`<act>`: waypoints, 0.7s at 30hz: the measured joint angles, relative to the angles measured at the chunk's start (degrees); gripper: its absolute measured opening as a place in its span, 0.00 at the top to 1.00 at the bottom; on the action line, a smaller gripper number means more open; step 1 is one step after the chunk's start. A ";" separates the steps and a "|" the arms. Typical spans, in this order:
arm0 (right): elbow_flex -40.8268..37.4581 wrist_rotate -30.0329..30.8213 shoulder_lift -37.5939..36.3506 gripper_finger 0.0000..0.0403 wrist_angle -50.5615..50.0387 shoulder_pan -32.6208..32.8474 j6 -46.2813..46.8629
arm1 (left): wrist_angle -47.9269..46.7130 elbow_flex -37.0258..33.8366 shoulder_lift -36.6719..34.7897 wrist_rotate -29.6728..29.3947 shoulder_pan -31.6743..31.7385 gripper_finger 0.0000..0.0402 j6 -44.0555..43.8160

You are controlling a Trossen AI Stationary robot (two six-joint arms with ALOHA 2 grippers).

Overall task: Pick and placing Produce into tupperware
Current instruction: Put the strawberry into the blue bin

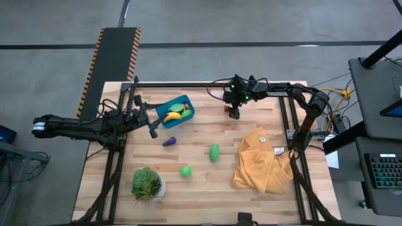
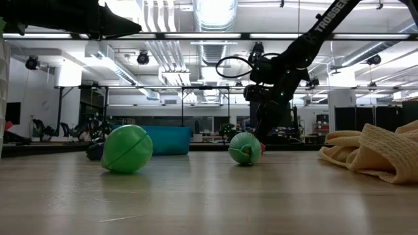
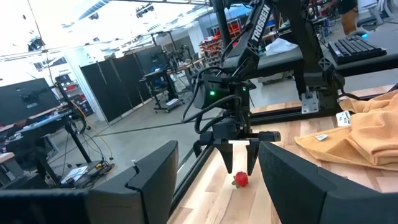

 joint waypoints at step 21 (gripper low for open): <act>-1.42 2.98 0.04 0.28 1.57 0.68 1.11 | 0.00 0.01 0.04 0.00 0.00 0.48 0.00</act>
